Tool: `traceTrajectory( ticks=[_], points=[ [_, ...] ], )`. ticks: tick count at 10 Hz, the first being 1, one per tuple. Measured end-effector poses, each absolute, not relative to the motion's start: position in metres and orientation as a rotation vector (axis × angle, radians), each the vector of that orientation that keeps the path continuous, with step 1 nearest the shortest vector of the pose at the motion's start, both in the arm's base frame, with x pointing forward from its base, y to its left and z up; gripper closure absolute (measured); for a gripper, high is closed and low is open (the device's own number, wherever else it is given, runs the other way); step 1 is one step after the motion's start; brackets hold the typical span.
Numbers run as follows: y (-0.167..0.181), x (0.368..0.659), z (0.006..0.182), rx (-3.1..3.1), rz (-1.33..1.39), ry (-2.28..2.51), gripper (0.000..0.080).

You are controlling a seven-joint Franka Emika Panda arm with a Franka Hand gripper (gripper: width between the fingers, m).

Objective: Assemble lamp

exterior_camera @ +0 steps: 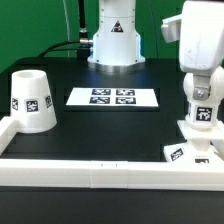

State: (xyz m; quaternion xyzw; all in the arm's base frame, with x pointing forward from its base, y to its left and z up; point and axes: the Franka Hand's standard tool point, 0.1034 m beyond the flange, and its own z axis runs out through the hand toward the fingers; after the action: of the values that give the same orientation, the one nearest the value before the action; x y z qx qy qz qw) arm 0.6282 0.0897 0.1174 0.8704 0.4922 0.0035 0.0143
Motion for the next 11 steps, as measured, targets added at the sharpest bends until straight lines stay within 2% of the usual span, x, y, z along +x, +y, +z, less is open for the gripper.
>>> traceTrajectory(
  ticks=[11],
  points=[
    [0.0868,0.628,0.1163,3.21,0.011,0.169,0.0219]
  ],
)
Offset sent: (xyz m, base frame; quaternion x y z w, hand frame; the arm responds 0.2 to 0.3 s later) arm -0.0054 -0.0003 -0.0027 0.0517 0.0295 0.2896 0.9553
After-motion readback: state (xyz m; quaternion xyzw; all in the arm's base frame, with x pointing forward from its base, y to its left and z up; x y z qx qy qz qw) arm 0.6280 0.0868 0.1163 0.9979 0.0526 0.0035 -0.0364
